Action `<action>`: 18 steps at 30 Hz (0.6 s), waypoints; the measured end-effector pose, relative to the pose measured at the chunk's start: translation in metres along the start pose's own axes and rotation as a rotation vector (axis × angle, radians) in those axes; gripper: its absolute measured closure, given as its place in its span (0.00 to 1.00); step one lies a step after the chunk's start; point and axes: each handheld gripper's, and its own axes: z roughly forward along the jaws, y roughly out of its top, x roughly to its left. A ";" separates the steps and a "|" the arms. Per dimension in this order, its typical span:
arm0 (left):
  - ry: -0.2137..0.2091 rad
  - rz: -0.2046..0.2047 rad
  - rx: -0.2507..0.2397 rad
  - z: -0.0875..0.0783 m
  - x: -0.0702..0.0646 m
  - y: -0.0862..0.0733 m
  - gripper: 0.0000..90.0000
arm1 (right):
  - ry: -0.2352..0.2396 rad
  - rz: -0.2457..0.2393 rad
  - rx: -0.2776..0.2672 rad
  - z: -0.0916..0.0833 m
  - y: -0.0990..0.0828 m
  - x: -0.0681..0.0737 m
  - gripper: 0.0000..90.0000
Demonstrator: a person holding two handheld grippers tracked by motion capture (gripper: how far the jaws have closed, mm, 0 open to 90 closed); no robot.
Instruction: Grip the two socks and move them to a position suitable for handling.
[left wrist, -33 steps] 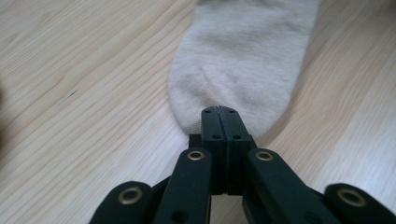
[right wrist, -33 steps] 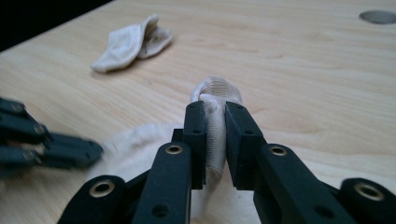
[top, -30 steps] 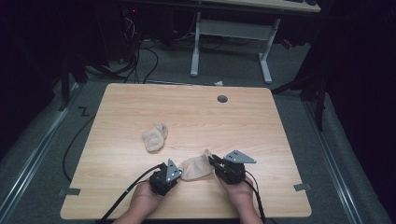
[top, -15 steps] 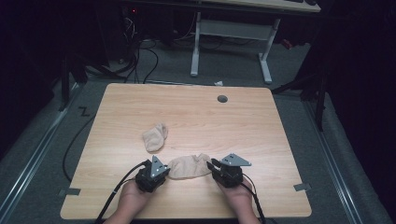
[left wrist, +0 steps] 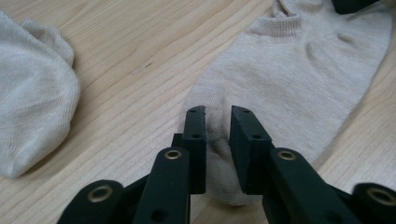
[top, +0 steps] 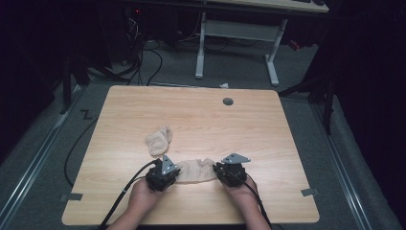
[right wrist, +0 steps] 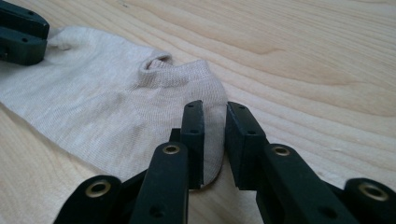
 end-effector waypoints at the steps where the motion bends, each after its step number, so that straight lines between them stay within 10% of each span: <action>1: 0.000 0.000 0.000 0.000 0.000 0.000 0.85 | 0.000 0.000 0.000 0.000 0.000 0.000 0.87; 18: -0.032 -0.038 -0.038 -0.024 0.007 -0.029 0.83 | -0.009 -0.064 -0.053 -0.017 -0.004 0.028 0.77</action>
